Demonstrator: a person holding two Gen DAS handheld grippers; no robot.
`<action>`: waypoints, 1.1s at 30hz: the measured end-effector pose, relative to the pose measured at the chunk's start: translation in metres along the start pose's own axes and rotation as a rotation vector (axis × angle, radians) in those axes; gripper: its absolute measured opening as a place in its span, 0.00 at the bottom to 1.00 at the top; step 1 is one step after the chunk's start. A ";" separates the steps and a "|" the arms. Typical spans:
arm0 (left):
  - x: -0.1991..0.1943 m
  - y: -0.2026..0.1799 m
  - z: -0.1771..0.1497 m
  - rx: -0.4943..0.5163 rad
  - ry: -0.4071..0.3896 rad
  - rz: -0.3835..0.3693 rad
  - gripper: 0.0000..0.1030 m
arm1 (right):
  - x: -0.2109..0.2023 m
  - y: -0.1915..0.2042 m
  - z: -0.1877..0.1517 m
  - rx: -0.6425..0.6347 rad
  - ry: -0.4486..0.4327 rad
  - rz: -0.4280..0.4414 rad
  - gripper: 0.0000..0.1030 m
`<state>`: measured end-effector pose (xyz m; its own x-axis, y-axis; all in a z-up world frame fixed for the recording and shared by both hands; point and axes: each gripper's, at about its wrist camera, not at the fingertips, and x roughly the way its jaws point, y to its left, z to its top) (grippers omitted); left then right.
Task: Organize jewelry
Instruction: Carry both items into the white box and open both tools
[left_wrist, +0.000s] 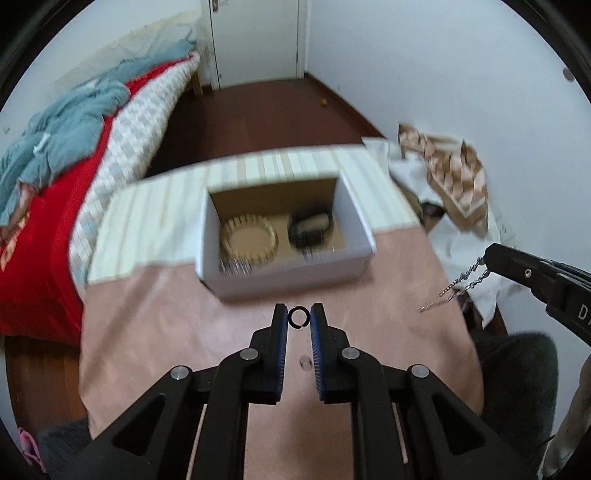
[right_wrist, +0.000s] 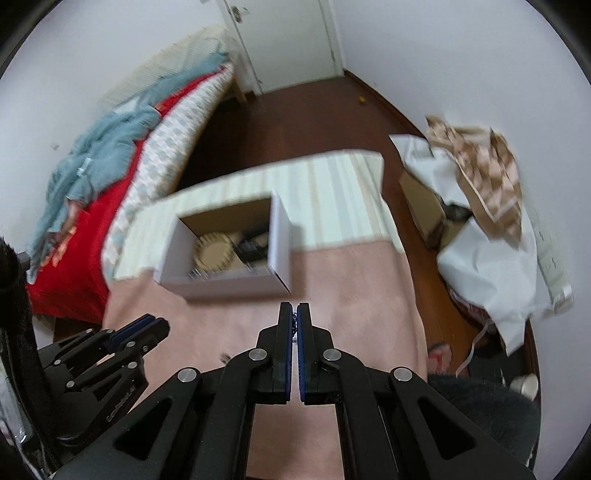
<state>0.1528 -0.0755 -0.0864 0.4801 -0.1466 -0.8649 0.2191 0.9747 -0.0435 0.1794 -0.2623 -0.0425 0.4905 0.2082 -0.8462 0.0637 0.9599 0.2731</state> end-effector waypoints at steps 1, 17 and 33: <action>-0.004 0.003 0.006 -0.003 -0.015 0.003 0.09 | -0.004 0.005 0.010 -0.009 -0.017 0.013 0.02; 0.041 0.078 0.080 -0.130 0.006 0.026 0.10 | 0.070 0.056 0.117 -0.070 0.006 0.124 0.02; 0.109 0.094 0.091 -0.206 0.201 -0.106 0.11 | 0.183 0.058 0.112 -0.062 0.257 0.113 0.02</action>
<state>0.3034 -0.0151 -0.1392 0.2821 -0.2327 -0.9307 0.0723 0.9725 -0.2212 0.3701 -0.1895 -0.1301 0.2545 0.3481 -0.9022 -0.0360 0.9357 0.3509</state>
